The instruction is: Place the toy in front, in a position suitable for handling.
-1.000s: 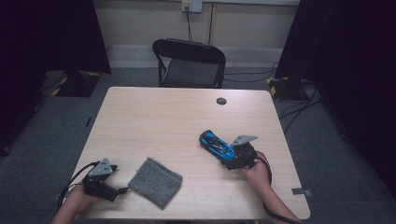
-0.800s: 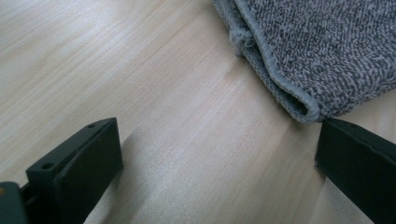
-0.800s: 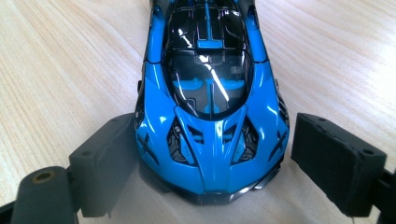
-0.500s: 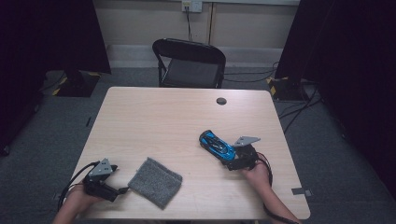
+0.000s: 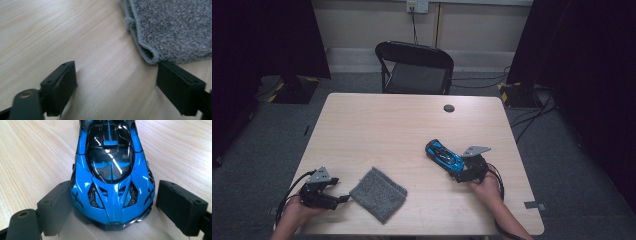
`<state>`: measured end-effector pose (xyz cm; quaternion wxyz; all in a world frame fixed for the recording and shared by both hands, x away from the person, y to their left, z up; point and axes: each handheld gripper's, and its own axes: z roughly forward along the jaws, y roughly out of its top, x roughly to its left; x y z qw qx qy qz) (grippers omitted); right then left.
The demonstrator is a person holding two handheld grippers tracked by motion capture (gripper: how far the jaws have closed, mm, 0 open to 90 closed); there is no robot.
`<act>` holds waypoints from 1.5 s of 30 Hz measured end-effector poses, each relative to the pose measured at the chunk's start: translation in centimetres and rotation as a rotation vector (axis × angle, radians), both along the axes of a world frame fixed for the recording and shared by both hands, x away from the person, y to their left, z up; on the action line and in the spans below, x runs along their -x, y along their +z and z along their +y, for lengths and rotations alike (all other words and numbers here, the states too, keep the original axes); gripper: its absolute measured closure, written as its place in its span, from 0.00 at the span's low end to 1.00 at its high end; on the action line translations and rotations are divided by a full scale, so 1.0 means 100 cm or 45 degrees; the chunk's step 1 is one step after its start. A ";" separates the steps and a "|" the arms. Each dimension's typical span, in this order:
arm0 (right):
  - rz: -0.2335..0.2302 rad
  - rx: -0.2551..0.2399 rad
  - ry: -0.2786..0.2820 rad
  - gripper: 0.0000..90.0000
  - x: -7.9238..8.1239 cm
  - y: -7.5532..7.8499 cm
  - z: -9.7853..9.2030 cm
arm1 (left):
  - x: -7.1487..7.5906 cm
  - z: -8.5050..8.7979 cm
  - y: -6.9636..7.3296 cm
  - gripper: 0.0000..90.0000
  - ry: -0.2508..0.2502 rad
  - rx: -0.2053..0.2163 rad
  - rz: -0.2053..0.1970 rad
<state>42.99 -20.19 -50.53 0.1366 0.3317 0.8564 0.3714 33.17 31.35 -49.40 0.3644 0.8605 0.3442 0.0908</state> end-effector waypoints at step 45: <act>0.001 -0.001 0.001 0.16 0.000 0.000 0.000 | -0.025 -0.095 0.014 0.47 -0.167 -0.129 0.029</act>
